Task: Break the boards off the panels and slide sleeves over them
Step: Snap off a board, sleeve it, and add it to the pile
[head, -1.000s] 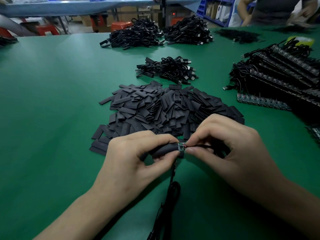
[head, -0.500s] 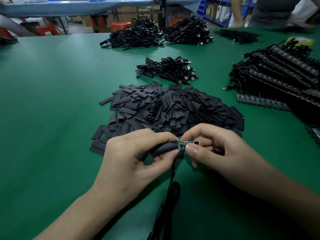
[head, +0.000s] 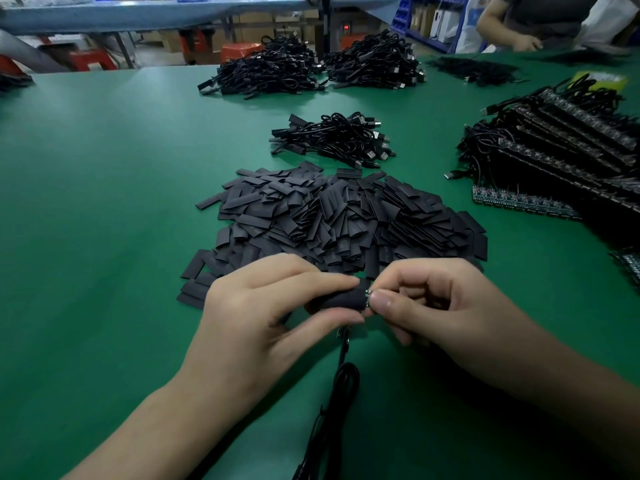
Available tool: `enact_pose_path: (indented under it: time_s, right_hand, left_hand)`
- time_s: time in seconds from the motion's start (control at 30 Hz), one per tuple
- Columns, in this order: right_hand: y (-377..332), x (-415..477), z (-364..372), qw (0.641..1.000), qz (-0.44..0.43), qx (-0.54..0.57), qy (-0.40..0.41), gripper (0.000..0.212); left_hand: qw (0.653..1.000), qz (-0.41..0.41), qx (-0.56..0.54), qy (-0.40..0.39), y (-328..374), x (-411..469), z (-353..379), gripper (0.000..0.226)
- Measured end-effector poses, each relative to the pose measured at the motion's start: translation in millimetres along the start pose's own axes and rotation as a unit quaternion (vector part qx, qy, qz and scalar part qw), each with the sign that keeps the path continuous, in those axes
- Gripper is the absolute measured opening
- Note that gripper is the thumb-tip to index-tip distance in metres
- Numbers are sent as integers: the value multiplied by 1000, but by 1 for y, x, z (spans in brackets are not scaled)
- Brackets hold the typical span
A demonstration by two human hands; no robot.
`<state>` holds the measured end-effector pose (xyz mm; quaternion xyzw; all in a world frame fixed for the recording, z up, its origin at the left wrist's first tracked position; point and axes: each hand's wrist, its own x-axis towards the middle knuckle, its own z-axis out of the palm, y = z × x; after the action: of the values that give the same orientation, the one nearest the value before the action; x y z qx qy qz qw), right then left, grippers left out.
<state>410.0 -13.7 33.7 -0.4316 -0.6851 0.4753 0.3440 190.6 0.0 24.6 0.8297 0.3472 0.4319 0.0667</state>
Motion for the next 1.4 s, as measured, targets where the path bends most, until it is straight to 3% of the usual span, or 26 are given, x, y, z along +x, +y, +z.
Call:
enact_pose_path:
  time_s: [0.2,0.7,1.27,1.4]
  right_hand:
    - [0,1,2,1000,12,18,-11,24]
    - [-5,0,-2,990,65,121,-37,14]
    - [-3,-1,0,995,57,68,-37,12]
    - [-4,0,-4,993,61,86,-52,14]
  left_hand:
    - [999,0,-21,-24,-1,0,0,24]
    - [999,-14,-47,10,6,1,2,20]
    - [999,7,-38,-37,2,2,2,20]
    - [999,-2,-35,-19,4,2,1,19]
